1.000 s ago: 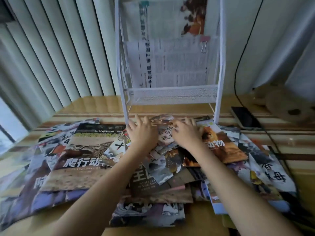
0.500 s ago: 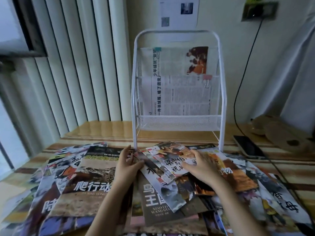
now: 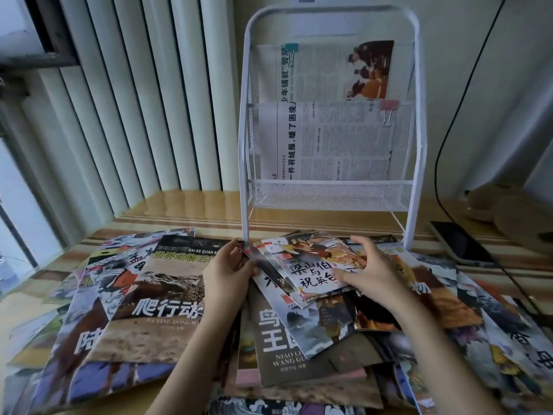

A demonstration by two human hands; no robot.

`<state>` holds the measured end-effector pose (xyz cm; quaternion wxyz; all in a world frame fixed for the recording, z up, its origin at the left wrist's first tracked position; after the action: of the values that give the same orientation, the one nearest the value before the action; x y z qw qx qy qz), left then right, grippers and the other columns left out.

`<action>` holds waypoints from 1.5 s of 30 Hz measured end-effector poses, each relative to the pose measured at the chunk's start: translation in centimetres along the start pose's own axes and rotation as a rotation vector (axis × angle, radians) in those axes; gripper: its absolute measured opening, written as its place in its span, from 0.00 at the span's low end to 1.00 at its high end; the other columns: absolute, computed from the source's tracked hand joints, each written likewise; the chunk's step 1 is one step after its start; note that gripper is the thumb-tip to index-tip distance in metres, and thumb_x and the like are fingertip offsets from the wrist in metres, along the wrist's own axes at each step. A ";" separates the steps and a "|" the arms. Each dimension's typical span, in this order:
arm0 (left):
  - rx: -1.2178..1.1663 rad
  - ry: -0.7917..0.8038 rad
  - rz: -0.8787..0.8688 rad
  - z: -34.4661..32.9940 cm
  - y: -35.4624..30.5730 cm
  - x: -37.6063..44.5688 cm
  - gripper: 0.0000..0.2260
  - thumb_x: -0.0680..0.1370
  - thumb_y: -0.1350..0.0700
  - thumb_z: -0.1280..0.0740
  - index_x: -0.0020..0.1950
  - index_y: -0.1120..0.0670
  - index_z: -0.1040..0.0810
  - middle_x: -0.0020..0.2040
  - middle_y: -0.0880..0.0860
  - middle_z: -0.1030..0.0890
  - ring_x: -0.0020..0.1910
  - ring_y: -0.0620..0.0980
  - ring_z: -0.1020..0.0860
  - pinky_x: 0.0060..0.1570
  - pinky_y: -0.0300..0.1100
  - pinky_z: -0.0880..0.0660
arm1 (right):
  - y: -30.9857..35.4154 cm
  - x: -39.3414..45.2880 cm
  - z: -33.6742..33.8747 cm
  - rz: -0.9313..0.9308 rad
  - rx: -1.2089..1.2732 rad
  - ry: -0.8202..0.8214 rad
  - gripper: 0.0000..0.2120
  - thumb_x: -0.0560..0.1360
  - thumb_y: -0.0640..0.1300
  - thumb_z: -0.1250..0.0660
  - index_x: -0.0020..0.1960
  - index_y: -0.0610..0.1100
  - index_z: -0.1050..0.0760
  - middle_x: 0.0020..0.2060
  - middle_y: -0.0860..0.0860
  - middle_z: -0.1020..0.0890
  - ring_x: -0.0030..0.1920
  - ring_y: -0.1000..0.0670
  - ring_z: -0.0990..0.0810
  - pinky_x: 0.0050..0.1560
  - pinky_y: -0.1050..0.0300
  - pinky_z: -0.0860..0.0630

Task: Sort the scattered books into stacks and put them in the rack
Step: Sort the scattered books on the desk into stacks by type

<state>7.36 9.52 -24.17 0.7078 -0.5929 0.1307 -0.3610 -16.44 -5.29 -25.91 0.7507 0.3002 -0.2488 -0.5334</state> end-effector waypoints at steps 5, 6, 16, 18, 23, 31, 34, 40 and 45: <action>0.062 0.364 -0.107 -2.8 -1.5 -1.6 0.36 0.74 0.66 0.37 0.77 0.44 0.46 0.62 0.44 0.26 0.50 0.50 0.21 0.48 0.50 0.22 | -0.4 0.3 -0.2 -0.020 -0.012 0.022 0.38 0.63 0.63 0.26 0.68 0.56 0.36 0.67 0.48 0.29 0.68 0.43 0.34 0.62 0.46 0.31; 0.111 0.454 -0.097 -3.5 -1.3 -1.9 0.39 0.73 0.67 0.37 0.77 0.43 0.50 0.65 0.45 0.29 0.61 0.58 0.25 0.57 0.55 0.24 | -0.3 0.4 -0.2 -0.014 -0.004 0.023 0.37 0.64 0.62 0.26 0.68 0.56 0.35 0.66 0.48 0.29 0.68 0.43 0.33 0.61 0.47 0.31; 0.720 0.349 -0.061 -2.7 0.7 -0.5 0.30 0.77 0.40 0.40 0.69 0.61 0.32 0.77 0.59 0.47 0.77 0.56 0.54 0.73 0.53 0.59 | 0.2 -0.3 -0.5 -0.019 0.066 0.092 0.37 0.58 0.65 0.25 0.63 0.63 0.36 0.65 0.47 0.30 0.66 0.44 0.33 0.62 0.46 0.32; 0.710 0.334 -0.111 -3.0 0.4 -0.6 0.22 0.80 0.44 0.43 0.62 0.60 0.25 0.77 0.58 0.43 0.77 0.55 0.52 0.73 0.52 0.59 | 0.4 -0.6 -0.6 -0.023 0.057 0.089 0.41 0.49 0.73 0.29 0.60 0.67 0.37 0.64 0.46 0.30 0.65 0.43 0.32 0.61 0.44 0.31; 0.544 0.380 -0.113 -3.1 -0.5 -1.0 0.16 0.82 0.50 0.43 0.50 0.58 0.21 0.71 0.59 0.31 0.75 0.52 0.42 0.75 0.54 0.50 | 1.1 -1.0 -1.0 0.023 0.018 0.113 0.44 0.47 0.77 0.33 0.61 0.67 0.37 0.64 0.48 0.29 0.66 0.43 0.33 0.62 0.41 0.32; 0.024 0.482 0.044 -3.6 -3.2 -3.1 0.10 0.76 0.54 0.32 0.56 0.47 0.28 0.45 0.47 0.21 0.40 0.44 0.21 0.37 0.32 0.24 | 2.0 -1.6 -0.6 0.067 0.046 0.125 0.42 0.49 0.75 0.32 0.60 0.65 0.35 0.62 0.52 0.27 0.65 0.47 0.32 0.63 0.45 0.32; -0.358 0.455 0.176 -3.6 -2.9 -2.6 0.18 0.76 0.63 0.33 0.65 0.55 0.28 0.53 0.57 0.18 0.44 0.49 0.16 0.39 0.39 0.20 | 2.3 -1.9 -0.6 0.076 0.095 0.128 0.35 0.52 0.71 0.31 0.56 0.64 0.33 0.50 0.59 0.27 0.60 0.49 0.28 0.61 0.47 0.30; -0.605 0.301 0.381 -3.6 -1.2 -2.1 0.13 0.75 0.66 0.34 0.59 0.65 0.27 0.45 0.62 0.18 0.37 0.55 0.17 0.34 0.45 0.20 | 2.4 -2.1 -0.9 0.127 0.134 0.119 0.19 0.69 0.56 0.28 0.56 0.56 0.30 0.48 0.60 0.25 0.51 0.54 0.26 0.52 0.53 0.28; -0.055 0.310 0.064 -3.6 -2.1 -2.1 0.10 0.71 0.52 0.30 0.51 0.46 0.26 0.55 0.53 0.20 0.51 0.51 0.20 0.49 0.48 0.20 | 2.0 -2.2 -0.5 0.157 -0.013 0.008 0.16 0.77 0.54 0.37 0.63 0.53 0.33 0.53 0.56 0.21 0.49 0.52 0.22 0.51 0.50 0.25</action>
<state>2.90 8.20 -23.64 0.6739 -0.5447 0.2672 -0.4217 -15.43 -2.64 -24.92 0.7930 0.2769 -0.2652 -0.4734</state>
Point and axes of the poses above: each hand's wrist, its own x-axis towards the middle knuckle, its own z-axis out of the back of the hand, y = z × x, the point moved 7 cm from there along x, towards the middle knuckle
